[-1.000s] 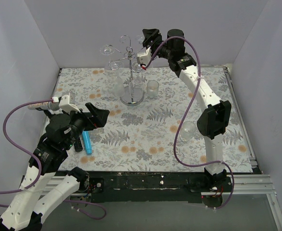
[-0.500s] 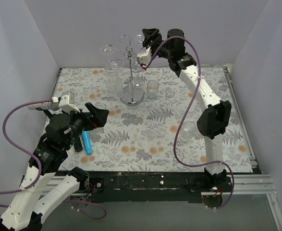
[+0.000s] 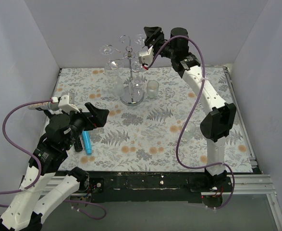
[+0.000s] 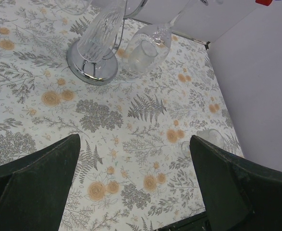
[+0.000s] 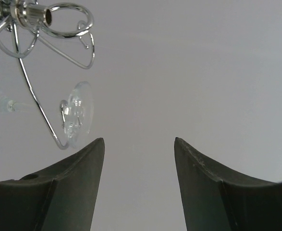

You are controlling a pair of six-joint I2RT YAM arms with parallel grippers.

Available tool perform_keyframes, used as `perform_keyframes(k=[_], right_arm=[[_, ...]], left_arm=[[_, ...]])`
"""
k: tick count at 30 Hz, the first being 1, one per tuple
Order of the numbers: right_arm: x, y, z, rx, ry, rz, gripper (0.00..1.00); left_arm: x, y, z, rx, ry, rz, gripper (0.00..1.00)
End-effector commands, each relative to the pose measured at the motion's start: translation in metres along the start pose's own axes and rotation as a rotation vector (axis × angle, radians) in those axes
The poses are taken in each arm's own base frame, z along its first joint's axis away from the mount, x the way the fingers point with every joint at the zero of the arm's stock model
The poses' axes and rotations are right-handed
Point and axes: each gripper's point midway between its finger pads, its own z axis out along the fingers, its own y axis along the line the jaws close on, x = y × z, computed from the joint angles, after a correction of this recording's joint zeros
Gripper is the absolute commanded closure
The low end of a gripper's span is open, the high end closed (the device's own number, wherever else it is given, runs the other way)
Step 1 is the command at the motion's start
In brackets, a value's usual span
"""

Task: Place the wine glass upside down on the wine glass rack
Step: Turn the wine glass upside down at the wine rack.

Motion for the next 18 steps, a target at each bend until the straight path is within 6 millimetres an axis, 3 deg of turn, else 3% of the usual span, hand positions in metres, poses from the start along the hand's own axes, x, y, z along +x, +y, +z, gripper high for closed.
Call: perform_keyframes(k=[1, 9, 18], right_arm=[[-0.001, -0.047, -0.025, 0.09, 0.027, -0.031, 0.33], [0.0, -0.061, -0.041, 0.124, 0.046, 0.018, 0.33], [-0.013, -0.09, -0.089, 0.185, 0.094, 0.186, 0.34]], left_arm=[[-0.002, -0.003, -0.001, 0.016, -0.014, -0.008, 0.02], [-0.006, -0.004, -0.008, 0.025, -0.026, -0.021, 0.02], [-0.004, -0.007, -0.018, 0.059, -0.034, -0.059, 0.02]])
